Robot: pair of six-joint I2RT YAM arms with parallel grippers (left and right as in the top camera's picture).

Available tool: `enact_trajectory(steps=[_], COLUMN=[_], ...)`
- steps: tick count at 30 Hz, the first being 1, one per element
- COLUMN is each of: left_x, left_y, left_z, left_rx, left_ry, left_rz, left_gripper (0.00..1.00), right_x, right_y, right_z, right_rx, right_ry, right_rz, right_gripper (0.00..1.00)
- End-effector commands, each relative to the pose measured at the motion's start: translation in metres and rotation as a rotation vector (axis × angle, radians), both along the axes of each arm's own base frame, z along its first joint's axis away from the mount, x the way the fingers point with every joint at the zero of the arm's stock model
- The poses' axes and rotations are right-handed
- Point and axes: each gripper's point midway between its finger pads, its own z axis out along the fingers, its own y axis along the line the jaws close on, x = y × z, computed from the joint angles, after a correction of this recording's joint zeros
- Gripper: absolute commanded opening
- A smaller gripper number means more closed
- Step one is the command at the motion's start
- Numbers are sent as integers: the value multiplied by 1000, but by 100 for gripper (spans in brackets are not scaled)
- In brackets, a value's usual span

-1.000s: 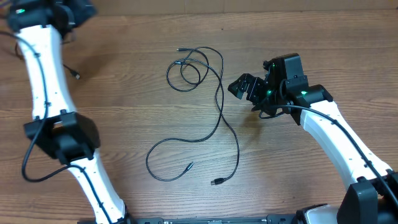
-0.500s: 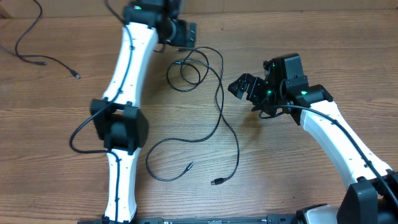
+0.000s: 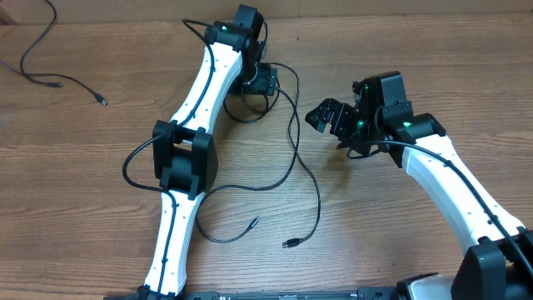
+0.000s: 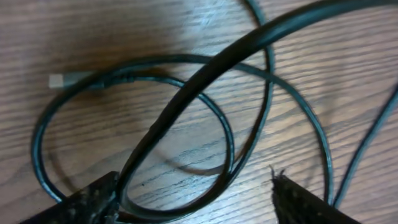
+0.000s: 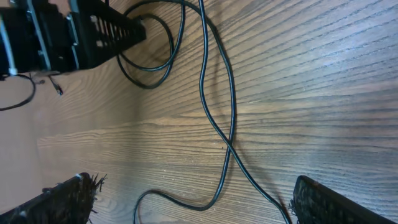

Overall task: Untangle cables
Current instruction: 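Move the left gripper back toward the remaining cable on the table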

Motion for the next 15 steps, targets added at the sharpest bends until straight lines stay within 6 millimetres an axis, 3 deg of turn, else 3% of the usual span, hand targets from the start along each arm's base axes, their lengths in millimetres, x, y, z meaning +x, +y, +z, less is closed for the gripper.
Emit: enact_trajectory(steps=[1,4,7,11,14,15], left_x=[-7,-11,-9,-6,-2,-1], left_y=[4,5,6,7,9,12], left_z=[-28,-36,-26,10,57,82], left_rx=[24,33,26,11,-15,-31], left_ry=[73,96,81,32,-50,-96], left_rz=[63,61,64,65,55,60], left_gripper=[60,31,7,4,4,4], right_x=[2,2,2,2,2,2], right_y=[1,1,1,1,1,1], right_z=[1,1,1,1,1,1], right_rx=[-5,-5,-5,-5,-5,-5], right_ry=[-7,-7,-7,-7,-7,-7], right_rz=[1,1,1,1,1,1], right_gripper=[100,100,100,100,100,100])
